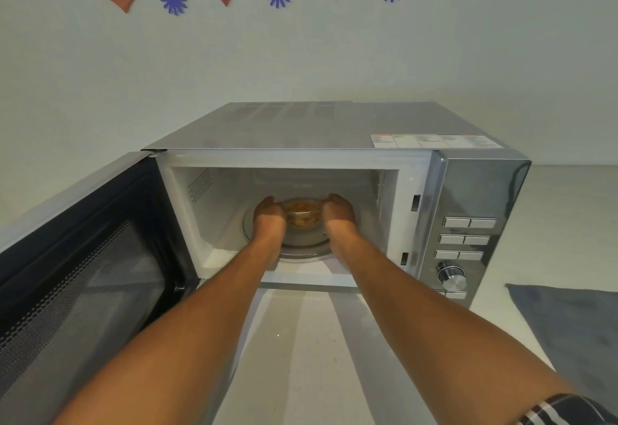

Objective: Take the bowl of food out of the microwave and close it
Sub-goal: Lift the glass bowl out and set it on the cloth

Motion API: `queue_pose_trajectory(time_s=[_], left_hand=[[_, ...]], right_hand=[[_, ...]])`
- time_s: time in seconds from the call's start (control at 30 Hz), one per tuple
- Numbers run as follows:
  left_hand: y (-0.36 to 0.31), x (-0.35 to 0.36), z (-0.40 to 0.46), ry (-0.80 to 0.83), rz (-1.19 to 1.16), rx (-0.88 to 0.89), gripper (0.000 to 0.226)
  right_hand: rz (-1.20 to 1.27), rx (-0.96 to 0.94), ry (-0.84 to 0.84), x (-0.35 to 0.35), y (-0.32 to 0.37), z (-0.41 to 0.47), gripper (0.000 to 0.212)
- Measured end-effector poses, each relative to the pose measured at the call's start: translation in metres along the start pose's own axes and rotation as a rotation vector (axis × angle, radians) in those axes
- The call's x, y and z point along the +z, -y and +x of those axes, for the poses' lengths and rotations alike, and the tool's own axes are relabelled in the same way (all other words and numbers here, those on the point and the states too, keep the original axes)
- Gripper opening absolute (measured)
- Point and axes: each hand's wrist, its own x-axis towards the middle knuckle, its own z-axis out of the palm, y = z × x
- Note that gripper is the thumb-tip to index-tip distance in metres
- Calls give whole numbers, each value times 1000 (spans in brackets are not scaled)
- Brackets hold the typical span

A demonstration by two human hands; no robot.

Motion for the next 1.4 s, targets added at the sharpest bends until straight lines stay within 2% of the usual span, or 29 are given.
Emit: queue_pose_trajectory(time_s=[0.2,0.33,0.47,0.63,0.73,0.87,1.0,1.27,1.33,1.4], left_hand=[[5,-3,-12,-50,-160,-28,37],[4,-5,-34,-97,-266,-10,31],[3,-11,-73,-98,-305,33,25],[11,-21,-128,-62,-332,92,41],[20,-25,-164,-51,-317,89,42],[37,-23,-211,32,-304,93,38],[53,-9,-255,114,-279,92,30],[82,53,-307,345,-173,37,41],[84,73,-314,392,-170,27,44],[84,93,-319,438,-164,13,43]], right_hand=[[67,68,27,-2,1,-8,31],[220,80,28,-9,-1,-34,27],[235,-7,33,-22,-2,-70,23],[248,-92,62,-46,-11,-124,33],[235,-122,34,-65,-18,-160,38],[241,-167,-7,-98,-37,-204,29],[252,-121,-52,-135,-60,-238,29],[199,-86,-202,-222,-93,-268,39],[223,-59,-253,-242,-98,-268,30],[233,-41,-298,-263,-103,-265,33]])
